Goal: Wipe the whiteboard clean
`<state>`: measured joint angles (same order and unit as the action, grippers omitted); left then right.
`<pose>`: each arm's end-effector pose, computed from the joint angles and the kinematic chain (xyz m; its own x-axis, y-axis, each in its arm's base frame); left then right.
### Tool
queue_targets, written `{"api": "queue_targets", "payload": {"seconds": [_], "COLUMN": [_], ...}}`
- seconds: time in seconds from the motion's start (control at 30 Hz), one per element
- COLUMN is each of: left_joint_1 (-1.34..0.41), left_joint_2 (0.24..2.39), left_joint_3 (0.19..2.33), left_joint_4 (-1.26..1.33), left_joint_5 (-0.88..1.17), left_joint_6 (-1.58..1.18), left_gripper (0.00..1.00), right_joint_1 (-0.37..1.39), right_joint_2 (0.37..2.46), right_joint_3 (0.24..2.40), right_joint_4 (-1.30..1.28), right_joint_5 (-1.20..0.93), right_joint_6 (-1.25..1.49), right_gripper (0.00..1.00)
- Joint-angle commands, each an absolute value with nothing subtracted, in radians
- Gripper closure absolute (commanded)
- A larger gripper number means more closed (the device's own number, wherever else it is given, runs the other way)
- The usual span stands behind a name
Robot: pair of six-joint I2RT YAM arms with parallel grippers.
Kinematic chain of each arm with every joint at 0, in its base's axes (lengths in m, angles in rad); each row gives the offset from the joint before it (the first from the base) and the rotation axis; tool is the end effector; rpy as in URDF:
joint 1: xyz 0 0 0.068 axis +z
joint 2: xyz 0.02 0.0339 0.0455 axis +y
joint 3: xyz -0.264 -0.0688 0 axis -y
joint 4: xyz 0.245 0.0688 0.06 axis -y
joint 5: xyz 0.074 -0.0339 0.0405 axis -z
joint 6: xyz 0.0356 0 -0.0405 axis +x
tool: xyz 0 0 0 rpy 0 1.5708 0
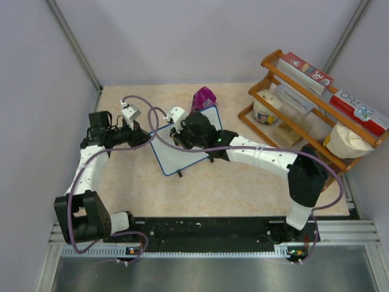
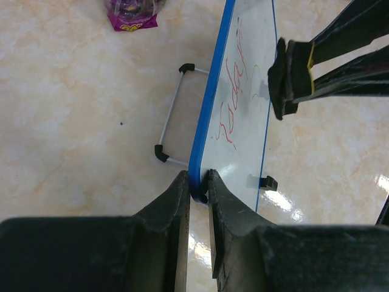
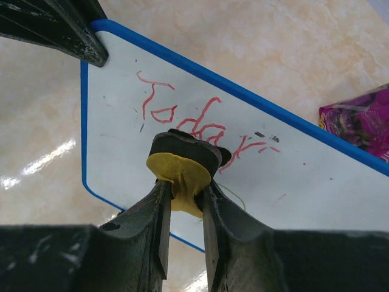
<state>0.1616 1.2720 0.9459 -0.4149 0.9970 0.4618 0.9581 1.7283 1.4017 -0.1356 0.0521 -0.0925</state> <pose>0.2638 0.0127 0.2812 -0.3629 0.1859 -0.9131 0.7662 0.6173 -0.1788 0.2377 0.3350 0.3036 -0.1824 -0.4198 -0.8891 -0.8105 0.5761 -0.1058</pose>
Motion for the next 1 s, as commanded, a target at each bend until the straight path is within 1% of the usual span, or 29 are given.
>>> {"api": "queue_targets", "payload": {"seconds": [0.0, 0.3, 0.53, 0.97], "left_joint_1": [0.146, 0.146, 0.147, 0.146], "left_joint_2": [1.269, 1.261, 1.256, 1.232], "left_joint_3": [0.934, 0.928, 0.925, 0.925], "left_joint_4": [-0.479, -0.474, -0.46, -0.449], "left_joint_5": [0.991, 1.003, 1.014, 1.014], "left_joint_6": [0.482, 0.491, 0.489, 0.509], "left_gripper": [1.0, 1.0, 1.0, 1.0], "right_joint_1": [1.002, 1.049, 1.065, 1.1], "right_joint_2": [1.779, 1.882, 1.933, 1.945], "right_joint_3": [1.502, 1.629, 1.703, 1.727], "right_joint_4": [-0.077, -0.118, -0.158, -0.215], "right_joint_5": [0.161, 0.204, 0.193, 0.179], "right_joint_6": [-0.133, -0.144, -0.103, -0.067], "right_gripper": [1.0, 1.0, 1.0, 1.0]}}
